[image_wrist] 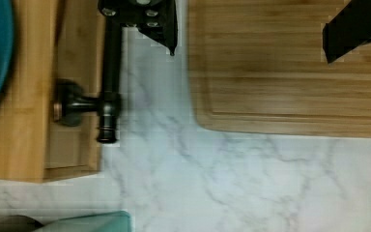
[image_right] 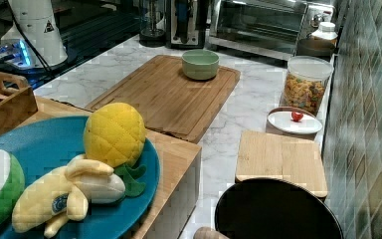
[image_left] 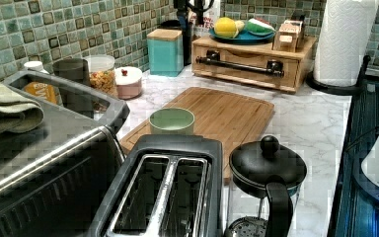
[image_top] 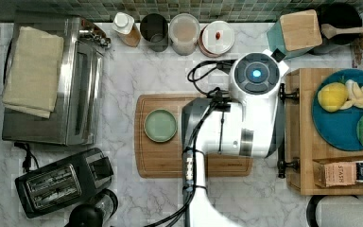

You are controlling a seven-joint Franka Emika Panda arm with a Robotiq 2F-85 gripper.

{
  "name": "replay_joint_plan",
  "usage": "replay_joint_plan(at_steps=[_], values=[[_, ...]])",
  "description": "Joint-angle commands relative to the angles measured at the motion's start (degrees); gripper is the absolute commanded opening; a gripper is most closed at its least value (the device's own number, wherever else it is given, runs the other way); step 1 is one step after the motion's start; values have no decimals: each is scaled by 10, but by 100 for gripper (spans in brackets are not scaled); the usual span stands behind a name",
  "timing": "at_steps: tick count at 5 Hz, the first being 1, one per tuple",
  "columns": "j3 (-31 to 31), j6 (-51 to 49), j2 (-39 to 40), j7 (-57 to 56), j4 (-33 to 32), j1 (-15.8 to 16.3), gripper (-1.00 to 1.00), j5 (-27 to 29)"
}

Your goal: Open the drawer.

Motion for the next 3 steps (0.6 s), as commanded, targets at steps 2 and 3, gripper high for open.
replay_joint_plan(at_steps=[2,3], values=[[-31,109,-16,-14,-105,-82,100,-59],[-36,129,-27,17,-138,-71,100,-84]])
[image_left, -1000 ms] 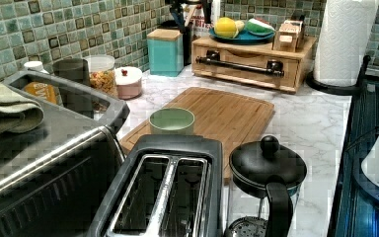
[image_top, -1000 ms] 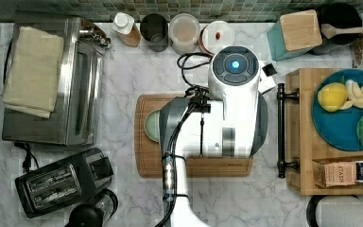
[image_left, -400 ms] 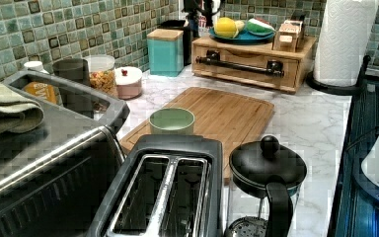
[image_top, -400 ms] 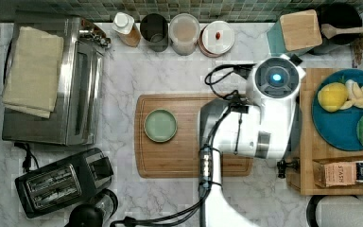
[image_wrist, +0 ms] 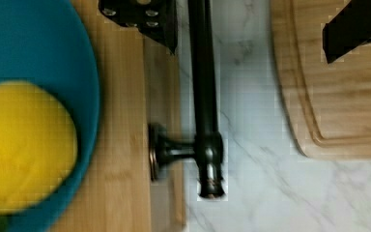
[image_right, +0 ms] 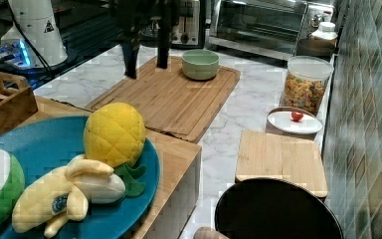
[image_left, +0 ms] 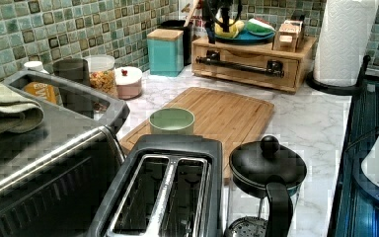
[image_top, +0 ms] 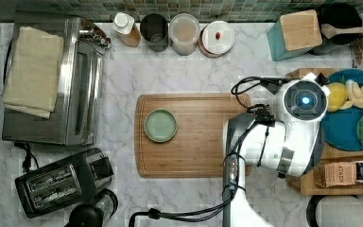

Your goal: Open the drawer.

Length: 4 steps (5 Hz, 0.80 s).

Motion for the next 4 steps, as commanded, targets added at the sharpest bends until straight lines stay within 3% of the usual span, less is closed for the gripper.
replay_joint_plan(at_steps=[1,4], values=[[-9,46,-29,38,-77,7,100,-75],[-17,103,-20,26,-101,-6,100,-68]])
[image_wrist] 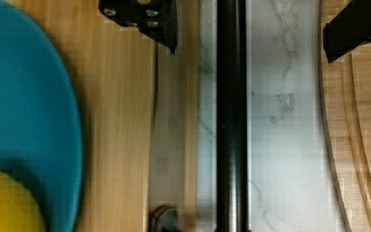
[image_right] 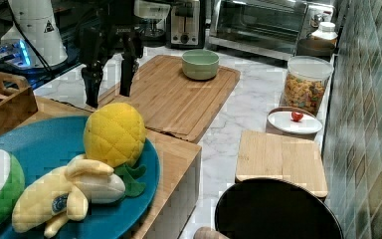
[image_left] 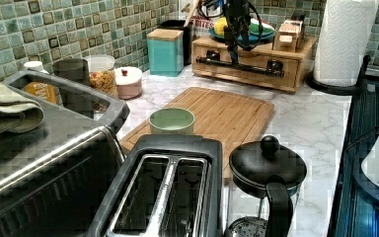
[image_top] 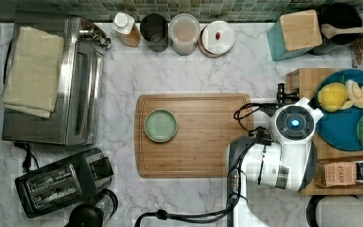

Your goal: Open the drawer.

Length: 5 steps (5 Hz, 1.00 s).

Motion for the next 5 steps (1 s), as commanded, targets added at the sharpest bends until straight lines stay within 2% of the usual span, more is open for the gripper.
replay_joint_plan(at_steps=[1,3,5], values=[[3,63,1,25,-2,-2,100,12],[-6,108,34,89,-19,3,100,22],[-11,146,84,78,-6,-9,100,42]])
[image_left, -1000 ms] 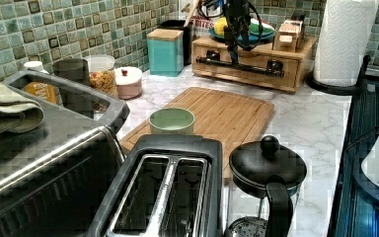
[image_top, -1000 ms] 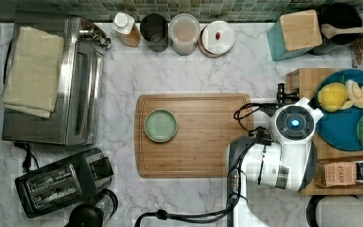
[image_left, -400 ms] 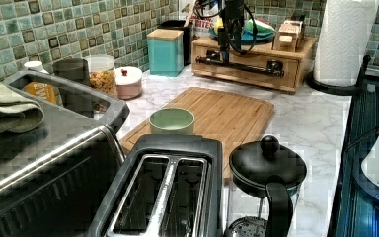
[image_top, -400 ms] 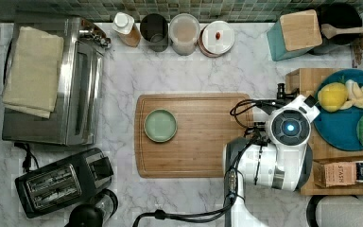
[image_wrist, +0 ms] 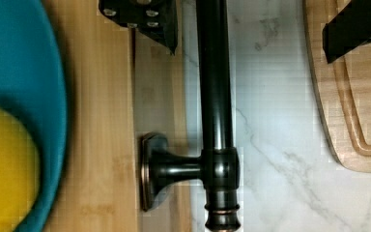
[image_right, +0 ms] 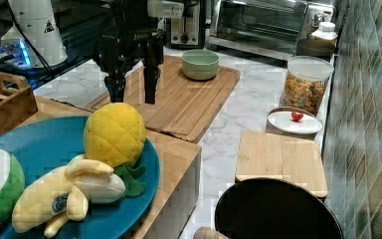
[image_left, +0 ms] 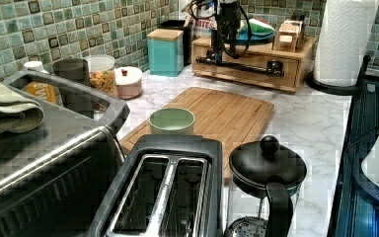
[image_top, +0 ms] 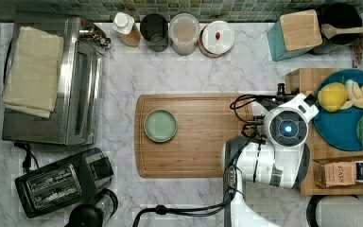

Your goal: Open the drawer.

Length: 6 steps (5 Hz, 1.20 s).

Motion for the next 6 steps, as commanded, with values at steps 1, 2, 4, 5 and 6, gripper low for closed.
replay_joint_plan(at_steps=[1,2,4,5,6], values=[[-16,19,71,38,19,-15,100,11],[-14,4,81,36,33,-9,100,20],[11,-32,50,42,30,11,100,44],[52,-47,49,-7,31,14,100,83],[94,-45,50,-14,18,28,100,138]])
